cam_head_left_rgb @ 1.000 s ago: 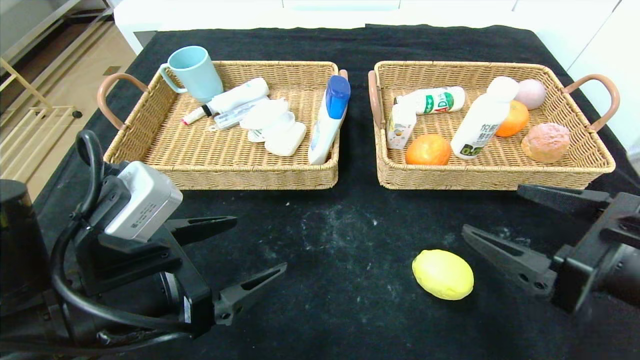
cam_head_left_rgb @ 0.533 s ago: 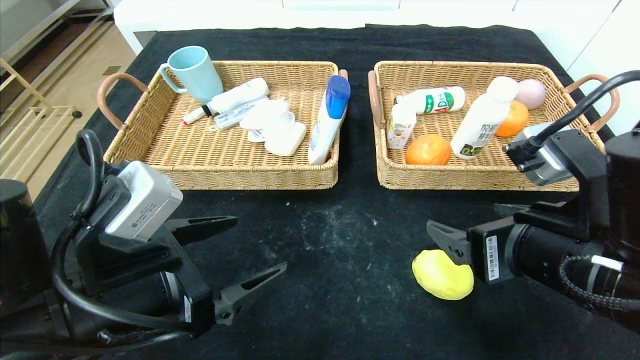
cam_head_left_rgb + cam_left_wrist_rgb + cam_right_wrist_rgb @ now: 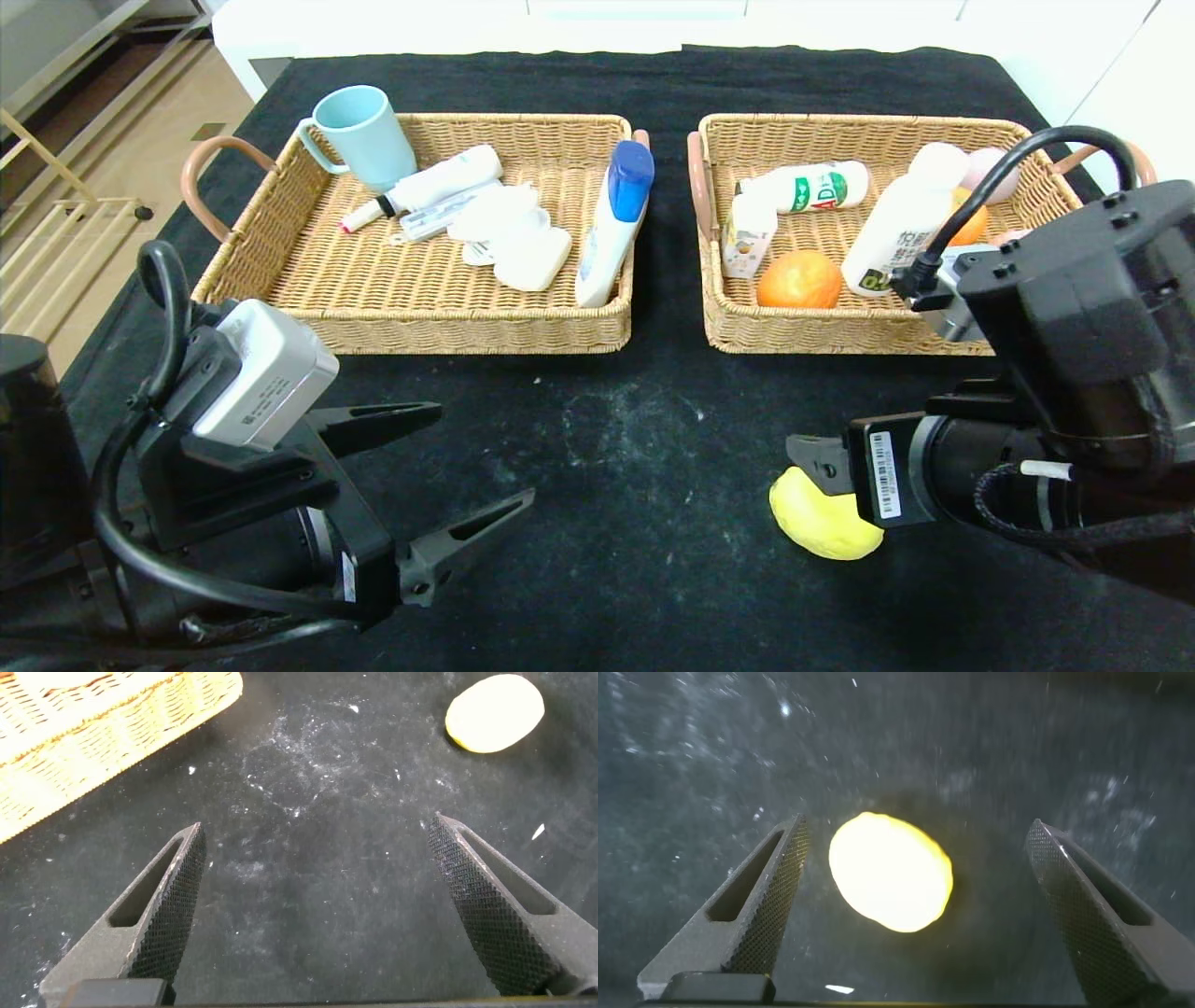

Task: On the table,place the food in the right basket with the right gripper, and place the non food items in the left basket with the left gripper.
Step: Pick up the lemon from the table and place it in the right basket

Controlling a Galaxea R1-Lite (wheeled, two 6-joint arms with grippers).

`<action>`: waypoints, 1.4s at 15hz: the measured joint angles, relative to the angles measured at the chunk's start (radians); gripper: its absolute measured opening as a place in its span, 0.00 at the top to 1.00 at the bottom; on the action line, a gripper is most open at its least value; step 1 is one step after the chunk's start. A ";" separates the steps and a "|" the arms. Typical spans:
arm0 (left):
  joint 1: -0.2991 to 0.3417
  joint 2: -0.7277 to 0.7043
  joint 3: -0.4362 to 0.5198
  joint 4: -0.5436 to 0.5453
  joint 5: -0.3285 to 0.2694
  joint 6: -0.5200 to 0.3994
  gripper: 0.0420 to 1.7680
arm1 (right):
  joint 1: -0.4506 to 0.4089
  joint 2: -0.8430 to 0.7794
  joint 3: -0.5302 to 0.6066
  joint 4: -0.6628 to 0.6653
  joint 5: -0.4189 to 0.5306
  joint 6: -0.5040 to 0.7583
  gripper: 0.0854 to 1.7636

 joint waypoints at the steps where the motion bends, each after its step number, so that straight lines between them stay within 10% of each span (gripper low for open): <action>1: 0.000 -0.001 0.000 0.000 0.000 0.000 0.03 | 0.000 0.014 -0.023 0.042 0.000 0.030 0.03; 21: -0.004 -0.011 0.006 0.000 -0.001 0.005 0.03 | -0.030 0.176 -0.071 0.081 0.008 0.067 0.03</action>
